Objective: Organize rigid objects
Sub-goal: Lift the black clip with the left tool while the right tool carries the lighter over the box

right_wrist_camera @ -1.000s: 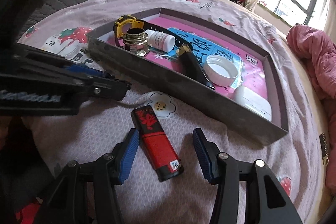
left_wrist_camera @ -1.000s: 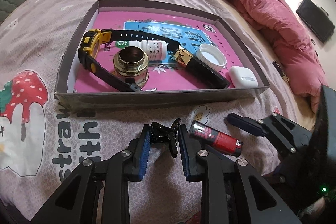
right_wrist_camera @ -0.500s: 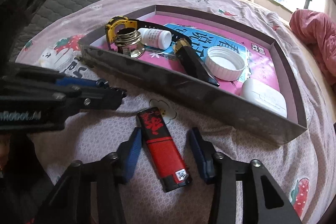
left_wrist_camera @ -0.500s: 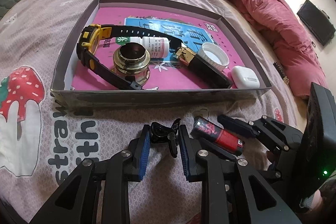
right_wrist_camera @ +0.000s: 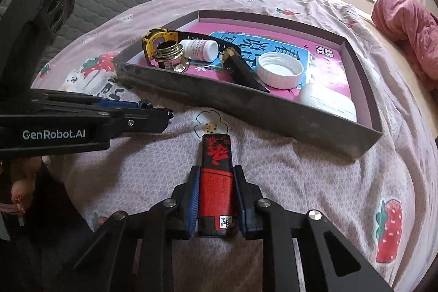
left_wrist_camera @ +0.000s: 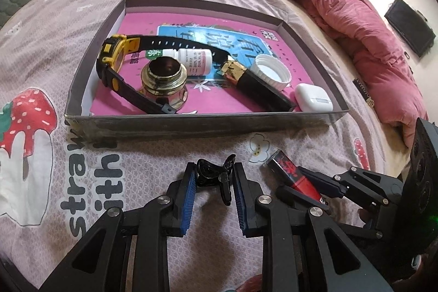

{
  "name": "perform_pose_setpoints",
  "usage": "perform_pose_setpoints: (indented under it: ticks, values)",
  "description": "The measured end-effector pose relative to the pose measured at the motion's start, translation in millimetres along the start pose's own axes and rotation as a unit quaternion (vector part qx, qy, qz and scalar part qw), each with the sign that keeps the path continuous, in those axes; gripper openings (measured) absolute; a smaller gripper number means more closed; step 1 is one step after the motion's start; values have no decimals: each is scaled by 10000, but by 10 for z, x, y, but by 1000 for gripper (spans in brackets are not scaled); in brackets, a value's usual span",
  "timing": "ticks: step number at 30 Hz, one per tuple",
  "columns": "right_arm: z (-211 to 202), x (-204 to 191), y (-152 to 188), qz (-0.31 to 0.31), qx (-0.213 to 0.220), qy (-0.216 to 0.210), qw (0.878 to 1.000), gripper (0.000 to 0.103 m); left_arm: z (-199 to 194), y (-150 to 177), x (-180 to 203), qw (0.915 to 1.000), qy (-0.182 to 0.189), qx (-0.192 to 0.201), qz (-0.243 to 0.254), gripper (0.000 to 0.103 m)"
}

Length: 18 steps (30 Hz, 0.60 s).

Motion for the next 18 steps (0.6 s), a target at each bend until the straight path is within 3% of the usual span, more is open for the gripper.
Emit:
perform_pose_setpoints:
  ticks: [18]
  values:
    - [-281, -46, 16, 153, 183, -125, 9996, 23, -220, 22, 72, 9998, -53, 151, 118, 26]
Point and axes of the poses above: each gripper's, at about its wrist camera, not at the fingertips, and z roughly the way its jaws point, x to its right, y to its underside, the point moved 6 cm from there along z, roughly the way its jaws point, and after that the axes turned 10 degrees about y, right-handed, at the moved point
